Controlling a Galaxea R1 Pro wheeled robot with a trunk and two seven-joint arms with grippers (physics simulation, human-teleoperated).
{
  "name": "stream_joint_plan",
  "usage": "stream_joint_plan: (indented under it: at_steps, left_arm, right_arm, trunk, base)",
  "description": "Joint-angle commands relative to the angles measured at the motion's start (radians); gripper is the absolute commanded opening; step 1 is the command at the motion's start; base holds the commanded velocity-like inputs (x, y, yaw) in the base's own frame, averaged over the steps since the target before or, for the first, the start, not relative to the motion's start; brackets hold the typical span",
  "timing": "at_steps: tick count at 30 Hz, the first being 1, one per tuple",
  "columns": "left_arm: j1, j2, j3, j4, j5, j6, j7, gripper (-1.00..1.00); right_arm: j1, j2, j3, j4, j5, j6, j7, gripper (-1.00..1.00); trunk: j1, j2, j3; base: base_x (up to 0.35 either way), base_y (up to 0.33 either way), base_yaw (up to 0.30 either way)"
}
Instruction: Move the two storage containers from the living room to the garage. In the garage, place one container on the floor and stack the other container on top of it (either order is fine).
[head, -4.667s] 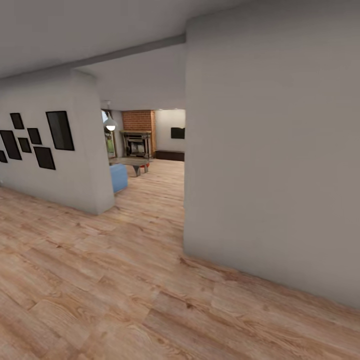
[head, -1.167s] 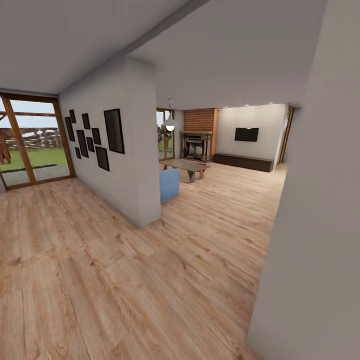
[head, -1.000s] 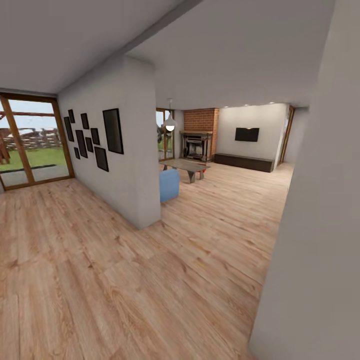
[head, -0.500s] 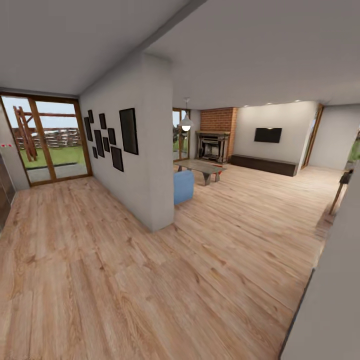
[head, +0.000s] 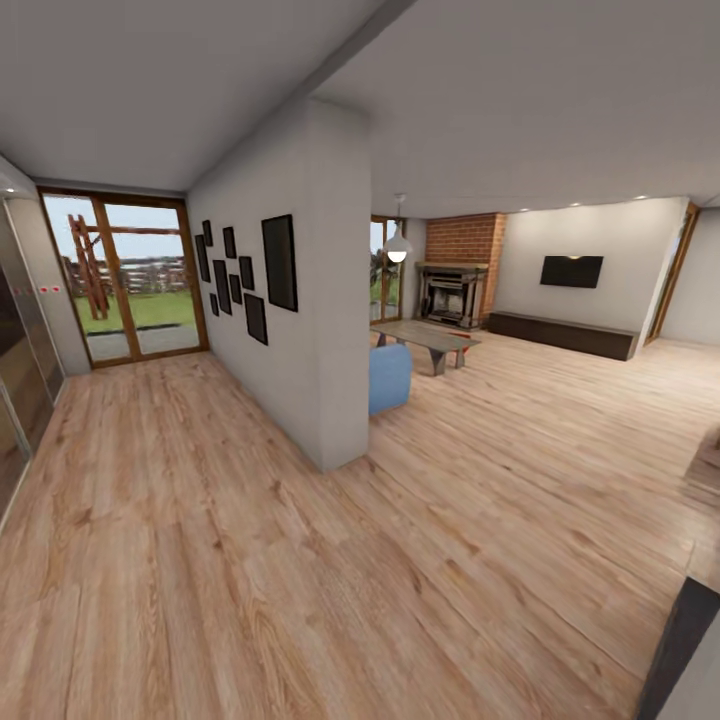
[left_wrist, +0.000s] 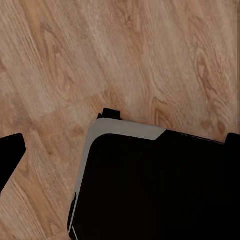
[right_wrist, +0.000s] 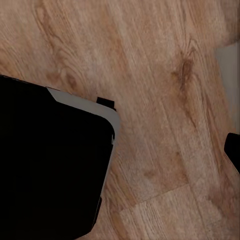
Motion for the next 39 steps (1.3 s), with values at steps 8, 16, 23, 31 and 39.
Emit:
stream_joint_plan:
  at_steps: [8, 16, 23, 31, 39]
  left_arm:
    - [0.0, 0.0, 0.007, 0.001, 0.003, -0.001, -0.002, 1.0]
    - [0.0, 0.0, 0.007, 0.001, 0.003, 0.0, -0.002, 1.0]
    - [0.0, 0.0, 0.007, 0.001, 0.003, 0.0, -0.002, 1.0]
    - [0.0, 0.0, 0.007, 0.001, 0.003, -0.001, -0.002, 1.0]
    - [0.0, 0.0, 0.007, 0.001, 0.004, -0.002, -0.002, 1.0]
  right_arm:
    - [-0.001, 0.0, 0.001, 0.003, 0.01, -0.005, -0.004, 1.0]
    - [-0.001, 0.0, -0.001, 0.003, 0.01, -0.005, -0.005, 1.0]
    - [-0.001, 0.0, -0.003, 0.003, 0.008, -0.003, -0.005, 1.0]
    - [-0.001, 0.0, 0.004, 0.003, 0.01, 0.004, -0.005, 1.0]
    - [-0.001, 0.0, 0.007, 0.003, 0.013, 0.007, -0.005, 1.0]
  trunk:
    - [0.001, -0.001, 0.0]
    - [0.001, -0.001, 0.0]
    - [0.001, -0.001, 0.0]
    - [0.001, -0.001, 0.0]
    - [0.001, -0.001, 0.0]
  base:
    - [0.323, 0.0, 0.001]
    - [0.323, 0.0, 0.0]
    - [0.323, 0.0, 0.0]
    - [0.323, 0.0, 0.0]
    - [0.323, 0.0, -0.098]
